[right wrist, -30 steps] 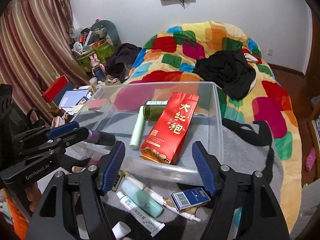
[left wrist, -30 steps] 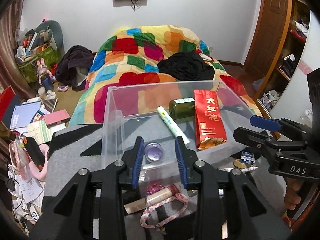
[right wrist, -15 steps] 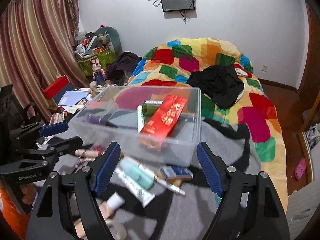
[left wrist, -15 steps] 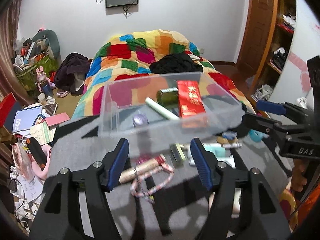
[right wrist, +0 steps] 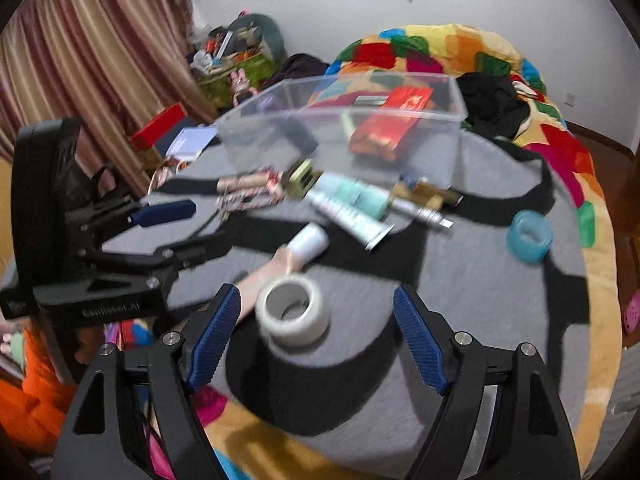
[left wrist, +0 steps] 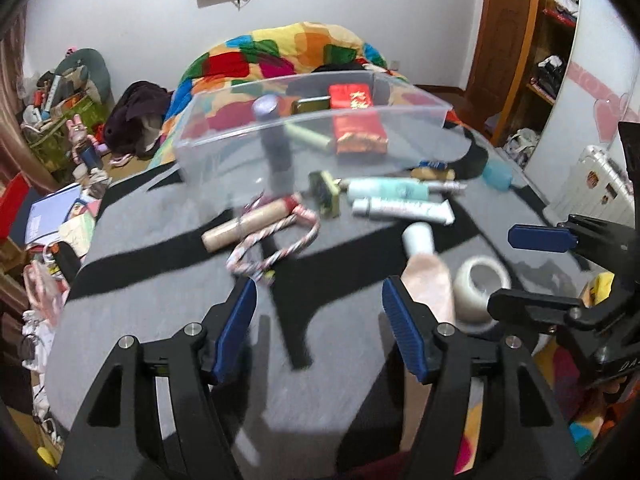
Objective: Organize objects
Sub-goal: 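Grasp the beige tube with the left tool while the right tool grasps the white tape roll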
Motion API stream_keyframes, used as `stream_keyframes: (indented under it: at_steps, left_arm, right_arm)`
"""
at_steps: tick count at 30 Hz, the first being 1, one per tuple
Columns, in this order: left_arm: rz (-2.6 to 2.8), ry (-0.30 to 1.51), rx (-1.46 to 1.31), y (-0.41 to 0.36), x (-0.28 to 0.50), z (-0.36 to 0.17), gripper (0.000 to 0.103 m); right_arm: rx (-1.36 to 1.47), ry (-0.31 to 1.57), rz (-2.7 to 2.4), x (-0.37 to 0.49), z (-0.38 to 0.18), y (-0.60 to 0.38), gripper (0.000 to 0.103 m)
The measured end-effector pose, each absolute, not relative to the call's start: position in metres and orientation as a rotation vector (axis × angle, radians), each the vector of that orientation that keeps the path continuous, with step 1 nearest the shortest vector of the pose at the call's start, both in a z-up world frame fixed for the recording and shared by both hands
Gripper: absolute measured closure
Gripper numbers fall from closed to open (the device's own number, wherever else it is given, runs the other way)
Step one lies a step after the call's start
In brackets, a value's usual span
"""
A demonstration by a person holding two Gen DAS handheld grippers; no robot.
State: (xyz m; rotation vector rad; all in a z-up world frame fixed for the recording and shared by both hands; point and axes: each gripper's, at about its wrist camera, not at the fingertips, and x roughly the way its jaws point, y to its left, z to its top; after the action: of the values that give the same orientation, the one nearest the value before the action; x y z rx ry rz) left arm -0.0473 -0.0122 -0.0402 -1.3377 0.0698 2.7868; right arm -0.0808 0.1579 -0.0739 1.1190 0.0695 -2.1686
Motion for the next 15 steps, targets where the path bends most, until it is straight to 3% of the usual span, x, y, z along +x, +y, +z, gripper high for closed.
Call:
stream_keyframes:
  at_steps: [2,4,6,8,15]
  left_arm:
    - [2.795,0.082,-1.349,-0.015,-0.038,-0.043,0.036]
    - [2.79,0.072,-1.357,-0.017,-0.035,-0.044,0.035]
    - [2.777,0.061,-1.366,-0.017,-0.032,-0.045,0.035]
    - [2.758,0.048,-1.365,-0.014,-0.031,-0.046,0.035]
    - [2.675,0.072,-1.332,0.017,-0.043,-0.049,0.035]
  right_arm:
    - [1.125,0.099,-2.164,-0.078,-0.081,0.154,0.029]
    - [1.122,0.116,-2.155,-0.077,-0.085,0.15,0.041]
    - [1.12,0.129,-2.148,-0.078,-0.087,0.146,0.059]
    - [1.111,0.117,-2.145,-0.079,-0.088,0.146,0.067]
    - [1.057,0.095,-2.266,-0.08,-0.075,0.166,0.067]
